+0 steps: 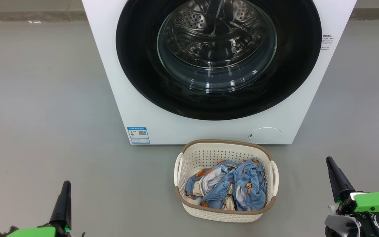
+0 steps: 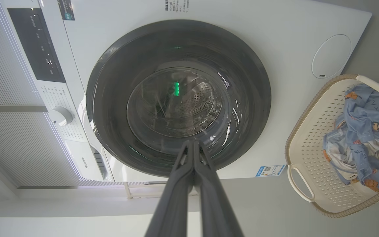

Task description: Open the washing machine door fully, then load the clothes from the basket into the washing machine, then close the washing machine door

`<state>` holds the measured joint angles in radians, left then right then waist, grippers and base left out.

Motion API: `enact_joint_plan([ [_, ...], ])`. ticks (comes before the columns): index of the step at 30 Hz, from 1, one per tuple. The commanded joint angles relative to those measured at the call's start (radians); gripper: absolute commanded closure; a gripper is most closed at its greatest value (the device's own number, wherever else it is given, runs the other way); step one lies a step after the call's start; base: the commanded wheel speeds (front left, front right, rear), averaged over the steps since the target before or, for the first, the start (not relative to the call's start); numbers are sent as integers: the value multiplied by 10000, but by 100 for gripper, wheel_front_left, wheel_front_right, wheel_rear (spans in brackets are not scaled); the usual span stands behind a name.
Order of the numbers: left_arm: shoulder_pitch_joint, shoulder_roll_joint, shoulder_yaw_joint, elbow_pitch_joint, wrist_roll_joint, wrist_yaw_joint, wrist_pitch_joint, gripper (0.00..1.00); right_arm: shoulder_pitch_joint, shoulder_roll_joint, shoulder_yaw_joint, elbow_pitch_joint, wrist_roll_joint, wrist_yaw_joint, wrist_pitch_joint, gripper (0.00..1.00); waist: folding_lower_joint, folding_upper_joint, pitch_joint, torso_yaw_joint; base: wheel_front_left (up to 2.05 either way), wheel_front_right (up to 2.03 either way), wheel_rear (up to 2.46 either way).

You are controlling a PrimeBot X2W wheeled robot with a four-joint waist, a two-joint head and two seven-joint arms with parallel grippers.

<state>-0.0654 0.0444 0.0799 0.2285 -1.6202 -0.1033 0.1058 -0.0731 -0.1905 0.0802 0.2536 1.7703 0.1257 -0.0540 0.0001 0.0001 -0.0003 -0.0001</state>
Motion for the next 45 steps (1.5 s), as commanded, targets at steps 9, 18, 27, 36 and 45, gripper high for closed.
enact_joint_plan([
  [9,-441,79,329,-152,102,48,54,100,-387,-206,188,-281,225,50,-45,100,0,-1,0,0,0,0,0],
  [18,285,-110,-51,389,14,-5,-20,0,255,266,114,414,232,0,-7,0,0,-1,6,0,0,0,0],
  [27,126,-98,-90,256,29,-25,-223,0,65,343,81,254,153,4,-118,0,1,-1,8,7,0,0,0],
  [36,-41,-29,-256,23,268,-47,-486,0,-105,427,105,63,-81,8,-252,0,0,-1,22,35,0,0,0],
  [45,-190,127,-545,-177,724,-66,-822,0,-259,364,313,-189,-569,12,-396,0,0,-1,41,41,0,0,0],
])
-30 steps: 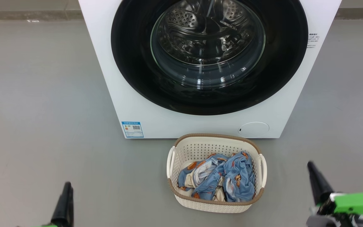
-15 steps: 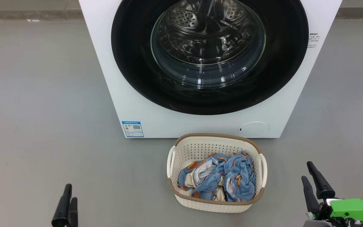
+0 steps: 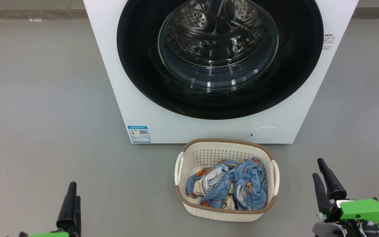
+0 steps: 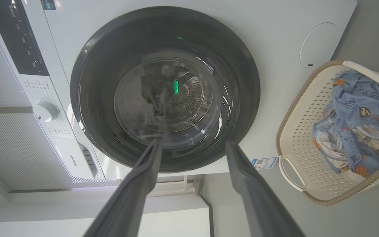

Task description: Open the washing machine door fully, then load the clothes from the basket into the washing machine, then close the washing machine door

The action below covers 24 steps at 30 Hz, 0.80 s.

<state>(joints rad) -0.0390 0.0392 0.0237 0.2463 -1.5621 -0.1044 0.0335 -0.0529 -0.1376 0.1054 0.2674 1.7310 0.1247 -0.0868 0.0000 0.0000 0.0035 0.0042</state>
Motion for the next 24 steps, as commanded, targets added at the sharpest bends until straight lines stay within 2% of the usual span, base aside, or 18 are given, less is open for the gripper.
enact_joint_plan([
  [1,-473,195,-17,-373,196,-57,-135,0,-478,-175,95,-348,-224,22,-88,0,0,0,5,-3,0,0,0],
  [11,-654,353,-277,-486,896,-76,-421,0,-688,-371,455,-525,-952,25,-304,0,0,0,37,-10,0,0,0],
  [24,-862,479,-530,-545,2387,-104,-803,0,-1006,-462,761,-619,-2769,30,-534,0,0,0,111,6,0,0,0],
])
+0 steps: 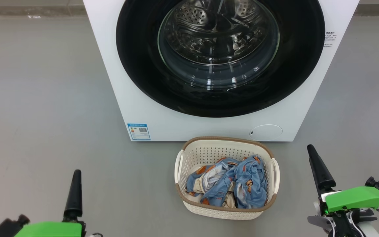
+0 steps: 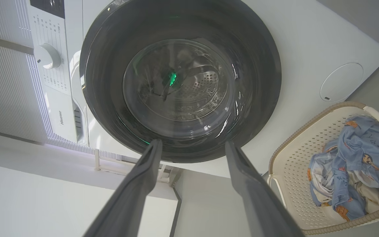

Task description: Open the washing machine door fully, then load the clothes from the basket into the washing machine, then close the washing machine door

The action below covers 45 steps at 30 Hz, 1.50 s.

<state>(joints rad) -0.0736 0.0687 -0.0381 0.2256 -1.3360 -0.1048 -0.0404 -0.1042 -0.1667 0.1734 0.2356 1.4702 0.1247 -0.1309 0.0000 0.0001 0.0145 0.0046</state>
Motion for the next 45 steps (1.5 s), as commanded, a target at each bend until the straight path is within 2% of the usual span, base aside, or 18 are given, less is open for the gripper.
enact_joint_plan([
  [1,-536,198,66,-332,312,-103,-94,0,-519,-179,100,-301,-333,31,-109,0,0,-1,7,4,0,0,0],
  [21,-880,150,-79,-45,3660,-146,-681,0,-932,-128,312,-45,-3977,39,-442,0,0,-1,75,26,0,0,0],
  [33,-1005,154,-285,234,4782,-170,-1004,0,-1201,-118,416,121,-5365,43,-625,0,0,-1,73,77,0,0,0],
  [45,-1216,138,-199,497,6533,-176,-1356,0,-1454,-74,503,453,-6874,48,-824,0,0,-1,76,141,0,0,0],
])
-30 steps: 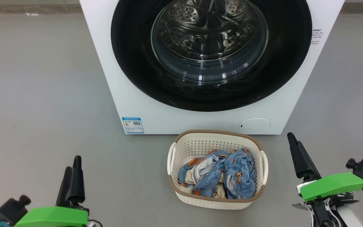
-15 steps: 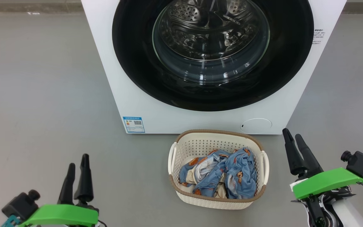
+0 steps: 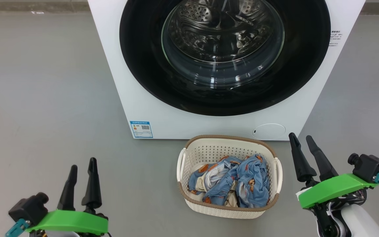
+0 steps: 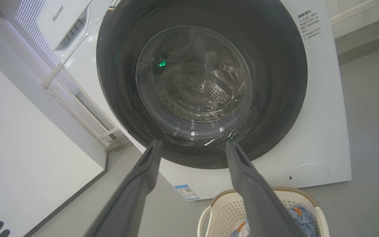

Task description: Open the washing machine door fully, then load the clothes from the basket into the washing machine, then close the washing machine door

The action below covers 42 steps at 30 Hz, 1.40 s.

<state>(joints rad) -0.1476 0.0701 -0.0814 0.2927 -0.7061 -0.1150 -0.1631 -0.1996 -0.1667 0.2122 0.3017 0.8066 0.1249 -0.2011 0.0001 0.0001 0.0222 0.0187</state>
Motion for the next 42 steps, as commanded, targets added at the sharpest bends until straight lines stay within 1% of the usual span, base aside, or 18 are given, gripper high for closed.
enact_joint_plan([
  [1,-487,116,235,-170,359,-77,-158,0,-525,-62,109,-170,-370,46,-138,0,0,-1,-3,0,0,0,0],
  [11,-593,46,265,-158,1633,-110,-482,0,-768,53,38,168,-1851,51,-321,0,0,-1,-4,-6,0,0,0],
  [28,-757,-11,217,-202,3397,-155,-980,0,-1093,93,280,310,-3639,58,-603,0,0,-1,-36,22,0,0,0],
  [42,-724,-34,246,-229,3441,-156,-987,0,-1089,100,321,344,-3608,58,-607,0,0,-1,-61,34,0,0,0],
])
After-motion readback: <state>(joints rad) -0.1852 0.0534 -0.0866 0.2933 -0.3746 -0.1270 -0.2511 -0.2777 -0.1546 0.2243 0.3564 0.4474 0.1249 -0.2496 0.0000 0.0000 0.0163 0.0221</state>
